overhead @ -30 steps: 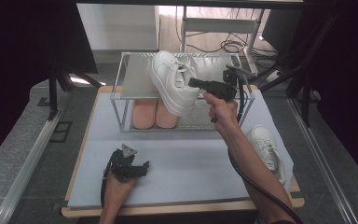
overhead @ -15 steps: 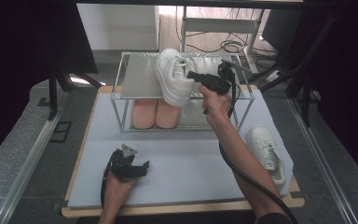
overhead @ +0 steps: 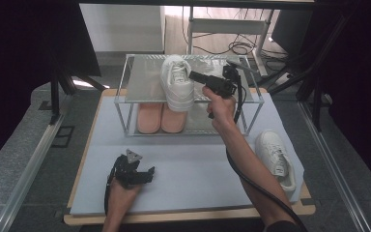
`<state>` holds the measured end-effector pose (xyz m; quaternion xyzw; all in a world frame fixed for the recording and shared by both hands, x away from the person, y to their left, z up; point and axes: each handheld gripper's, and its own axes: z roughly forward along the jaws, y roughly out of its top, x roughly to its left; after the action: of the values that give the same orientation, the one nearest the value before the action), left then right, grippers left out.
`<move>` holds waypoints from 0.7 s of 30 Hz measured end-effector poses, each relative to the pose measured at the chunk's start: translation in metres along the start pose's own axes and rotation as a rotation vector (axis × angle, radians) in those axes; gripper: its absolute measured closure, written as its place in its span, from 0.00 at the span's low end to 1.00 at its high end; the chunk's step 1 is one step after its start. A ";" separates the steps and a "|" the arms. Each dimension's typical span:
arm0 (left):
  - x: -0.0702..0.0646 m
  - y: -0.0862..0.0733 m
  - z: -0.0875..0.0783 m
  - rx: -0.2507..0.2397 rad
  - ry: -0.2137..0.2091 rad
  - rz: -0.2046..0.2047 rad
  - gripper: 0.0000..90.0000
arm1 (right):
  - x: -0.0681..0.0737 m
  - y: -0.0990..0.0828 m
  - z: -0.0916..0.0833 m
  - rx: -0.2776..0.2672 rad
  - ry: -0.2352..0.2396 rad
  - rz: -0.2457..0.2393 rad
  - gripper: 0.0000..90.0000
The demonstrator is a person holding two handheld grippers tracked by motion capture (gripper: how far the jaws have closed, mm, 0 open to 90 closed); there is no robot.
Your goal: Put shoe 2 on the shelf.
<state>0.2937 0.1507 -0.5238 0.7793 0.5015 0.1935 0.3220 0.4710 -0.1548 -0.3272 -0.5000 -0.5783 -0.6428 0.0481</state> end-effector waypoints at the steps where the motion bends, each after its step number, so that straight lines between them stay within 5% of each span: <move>1: 0.000 0.000 0.000 0.000 0.001 0.001 0.16 | 0.001 0.000 -0.004 0.002 -0.001 -0.017 0.68; 7: 0.000 0.000 0.000 0.001 0.002 0.002 0.16 | 0.002 -0.003 -0.023 0.029 0.003 -0.098 0.64; 10: 0.000 0.000 0.000 0.001 0.002 0.003 0.16 | -0.002 -0.009 -0.031 0.035 0.049 -0.088 0.63; 21: 0.000 0.000 0.000 -0.001 0.002 0.003 0.17 | -0.001 -0.041 -0.041 0.105 0.058 -0.194 0.69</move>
<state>0.2936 0.1505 -0.5239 0.7798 0.5005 0.1952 0.3215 0.4205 -0.1745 -0.3494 -0.4196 -0.6551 -0.6276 0.0284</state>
